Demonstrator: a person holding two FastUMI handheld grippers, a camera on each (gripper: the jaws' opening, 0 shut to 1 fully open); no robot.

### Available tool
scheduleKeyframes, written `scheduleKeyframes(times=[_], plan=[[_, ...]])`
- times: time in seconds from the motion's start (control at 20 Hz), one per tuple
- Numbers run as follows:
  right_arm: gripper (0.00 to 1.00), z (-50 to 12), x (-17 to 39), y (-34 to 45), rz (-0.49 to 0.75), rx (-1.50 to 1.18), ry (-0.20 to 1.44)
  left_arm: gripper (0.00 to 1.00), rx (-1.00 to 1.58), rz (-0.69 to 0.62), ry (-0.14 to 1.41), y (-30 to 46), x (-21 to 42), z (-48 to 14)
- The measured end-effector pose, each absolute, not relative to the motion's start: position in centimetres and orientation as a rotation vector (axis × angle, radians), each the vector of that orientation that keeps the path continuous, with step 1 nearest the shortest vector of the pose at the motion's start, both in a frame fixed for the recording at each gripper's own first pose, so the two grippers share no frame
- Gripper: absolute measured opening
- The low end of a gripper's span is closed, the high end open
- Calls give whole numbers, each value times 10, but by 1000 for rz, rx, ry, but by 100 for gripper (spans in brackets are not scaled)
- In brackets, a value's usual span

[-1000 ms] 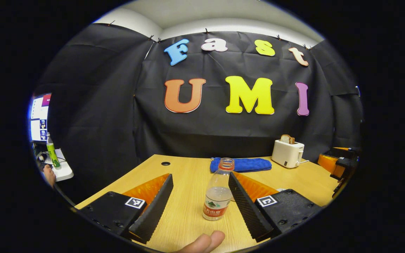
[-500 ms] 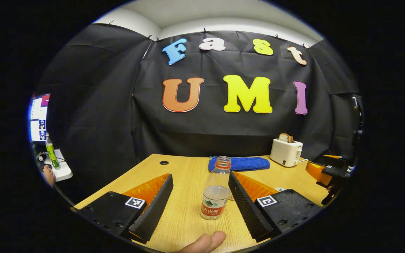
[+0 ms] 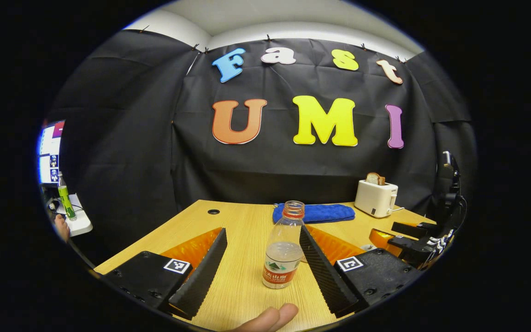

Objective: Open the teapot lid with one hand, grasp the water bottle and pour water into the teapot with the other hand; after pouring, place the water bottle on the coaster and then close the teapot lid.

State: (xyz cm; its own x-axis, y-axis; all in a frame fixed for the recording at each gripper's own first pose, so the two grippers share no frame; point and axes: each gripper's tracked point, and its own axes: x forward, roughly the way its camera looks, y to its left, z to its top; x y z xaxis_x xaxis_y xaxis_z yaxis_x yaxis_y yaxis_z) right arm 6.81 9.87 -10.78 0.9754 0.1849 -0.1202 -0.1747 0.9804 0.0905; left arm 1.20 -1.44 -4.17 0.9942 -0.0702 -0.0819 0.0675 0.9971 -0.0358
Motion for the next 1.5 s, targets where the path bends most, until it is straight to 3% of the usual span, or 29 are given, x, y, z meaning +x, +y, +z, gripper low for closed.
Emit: scheduleKeyframes(times=[0.35,0.4,0.45,0.5,0.65,0.8,0.9,1.0,1.5], plan=[[67,-140,79,113,182,33,191,100,22,-2,95,-1,19,-50],[57,-140,79,114,195,51,192,100,24,-5,97,-2,20,-51],[56,-139,78,116,204,62,188,99,20,-11,103,-4,21,-54],[47,-139,78,117,209,64,187,99,18,-15,106,-6,22,-55],[34,-139,77,119,221,73,167,100,26,-26,118,-11,25,-61],[31,-140,76,120,228,49,169,100,45,-33,121,-16,27,-67],[7,-141,77,120,230,11,162,100,55,-40,126,-20,30,-71],[2,-137,74,122,234,7,158,99,54,-49,133,-23,33,-76],[2,-101,60,117,254,9,93,99,-8,-160,129,-46,37,-84]])
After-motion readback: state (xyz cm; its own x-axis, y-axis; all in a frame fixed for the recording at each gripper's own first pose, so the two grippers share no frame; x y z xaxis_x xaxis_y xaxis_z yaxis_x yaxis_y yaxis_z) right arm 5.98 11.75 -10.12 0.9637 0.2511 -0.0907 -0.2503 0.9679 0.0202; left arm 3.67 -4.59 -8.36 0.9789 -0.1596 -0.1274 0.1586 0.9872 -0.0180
